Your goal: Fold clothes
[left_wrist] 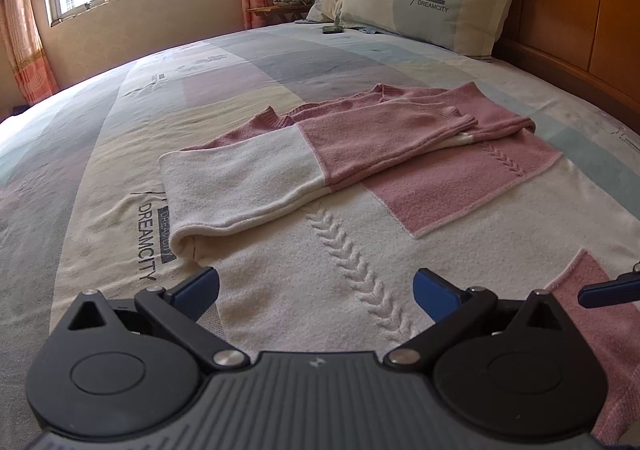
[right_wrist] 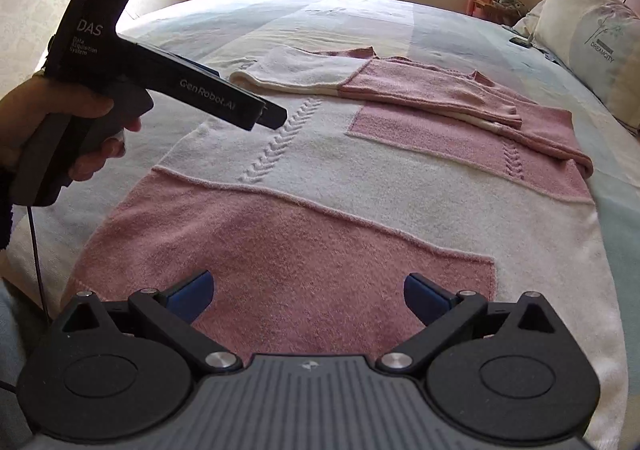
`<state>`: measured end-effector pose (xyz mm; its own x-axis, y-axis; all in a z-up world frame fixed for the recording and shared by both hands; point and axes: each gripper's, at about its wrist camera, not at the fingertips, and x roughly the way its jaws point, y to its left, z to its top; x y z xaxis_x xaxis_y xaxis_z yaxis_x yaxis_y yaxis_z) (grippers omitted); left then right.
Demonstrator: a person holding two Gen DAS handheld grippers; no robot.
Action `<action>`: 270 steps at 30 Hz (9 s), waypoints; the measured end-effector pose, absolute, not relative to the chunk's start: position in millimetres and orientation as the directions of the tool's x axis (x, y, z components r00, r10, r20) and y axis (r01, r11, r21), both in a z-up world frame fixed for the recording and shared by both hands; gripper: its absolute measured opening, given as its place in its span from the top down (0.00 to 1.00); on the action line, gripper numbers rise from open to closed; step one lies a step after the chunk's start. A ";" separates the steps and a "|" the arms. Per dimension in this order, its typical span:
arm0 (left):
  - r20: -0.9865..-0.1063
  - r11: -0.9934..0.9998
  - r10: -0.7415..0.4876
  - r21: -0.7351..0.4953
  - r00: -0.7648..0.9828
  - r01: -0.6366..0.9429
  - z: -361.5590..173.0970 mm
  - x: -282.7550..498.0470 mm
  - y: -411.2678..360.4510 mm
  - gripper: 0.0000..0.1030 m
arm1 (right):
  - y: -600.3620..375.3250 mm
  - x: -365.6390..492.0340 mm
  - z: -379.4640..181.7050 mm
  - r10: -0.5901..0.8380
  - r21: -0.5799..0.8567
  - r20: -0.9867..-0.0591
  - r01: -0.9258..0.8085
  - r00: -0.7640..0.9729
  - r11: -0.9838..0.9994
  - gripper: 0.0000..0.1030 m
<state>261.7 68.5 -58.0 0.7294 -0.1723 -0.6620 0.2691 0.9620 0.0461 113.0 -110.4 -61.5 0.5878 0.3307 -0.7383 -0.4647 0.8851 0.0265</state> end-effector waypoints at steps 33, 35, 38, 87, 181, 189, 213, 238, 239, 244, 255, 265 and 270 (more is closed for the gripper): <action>-0.652 0.968 -0.175 0.024 0.738 0.251 -54.8 263.6 78.4 0.01 | -41.8 83.0 -59.7 0.404 -0.069 -0.727 -0.644 0.556 0.762 0.00; -0.653 0.963 -0.190 0.022 0.733 0.269 -54.7 262.8 73.8 0.01 | -56.5 87.0 -62.7 0.365 -0.071 -0.736 -0.602 0.569 0.795 0.00; -0.654 0.953 -0.209 0.030 0.727 0.301 -55.8 260.7 64.6 0.01 | -75.0 83.3 -73.2 0.359 -0.034 -0.748 -0.573 0.558 0.819 0.00; -0.722 0.958 -0.211 -0.019 0.659 0.287 -82.0 296.9 47.2 0.01 | -280.3 314.4 -81.5 0.200 0.130 -0.672 -0.152 0.713 0.980 0.00; -0.608 0.925 -0.294 -0.375 0.737 0.060 -70.0 123.6 2.0 0.01 | -289.0 137.3 -89.5 0.220 0.075 -0.701 -0.237 0.678 0.969 0.00; -0.632 0.961 -0.263 -0.237 0.729 0.141 -95.2 120.1 -45.6 0.01 | -313.6 119.7 -79.3 0.348 0.215 -0.644 -0.275 0.681 0.937 0.00; -0.599 0.967 -0.197 -0.248 0.776 0.054 -82.8 101.2 -2.6 0.01 | -304.5 98.0 -96.9 0.285 0.012 -0.634 -0.359 0.719 0.933 0.00; -0.570 0.980 -0.164 -0.189 0.805 0.067 -62.0 95.7 -0.2 0.01 | -289.3 88.4 -81.1 0.235 -0.111 -0.605 -0.372 0.761 0.922 0.00; -0.563 0.987 -0.143 -0.144 0.814 0.074 -58.9 93.6 -4.0 0.01 | -287.1 85.4 -75.4 0.247 -0.120 -0.587 -0.385 0.771 0.915 0.00; -0.553 0.990 -0.111 0.016 0.826 0.143 -52.0 85.0 -24.8 0.01 | -265.9 64.6 -47.0 0.343 -0.212 -0.516 -0.505 0.785 0.837 0.00; -0.585 0.948 -0.101 0.189 0.805 0.256 -39.7 77.6 -39.5 0.01 | -220.6 21.8 -69.0 0.355 -0.602 -0.592 -0.690 0.723 0.402 0.00; -0.641 0.890 -0.174 0.222 0.747 0.398 -55.1 69.9 -70.2 0.01 | -202.7 10.9 -95.0 0.311 -0.627 -0.647 -0.718 0.696 0.303 0.00; -0.651 0.862 -0.203 0.236 0.731 0.449 -61.8 67.8 -83.5 0.01 | -206.2 10.9 -78.9 0.332 -0.647 -0.571 -0.661 0.751 0.381 0.00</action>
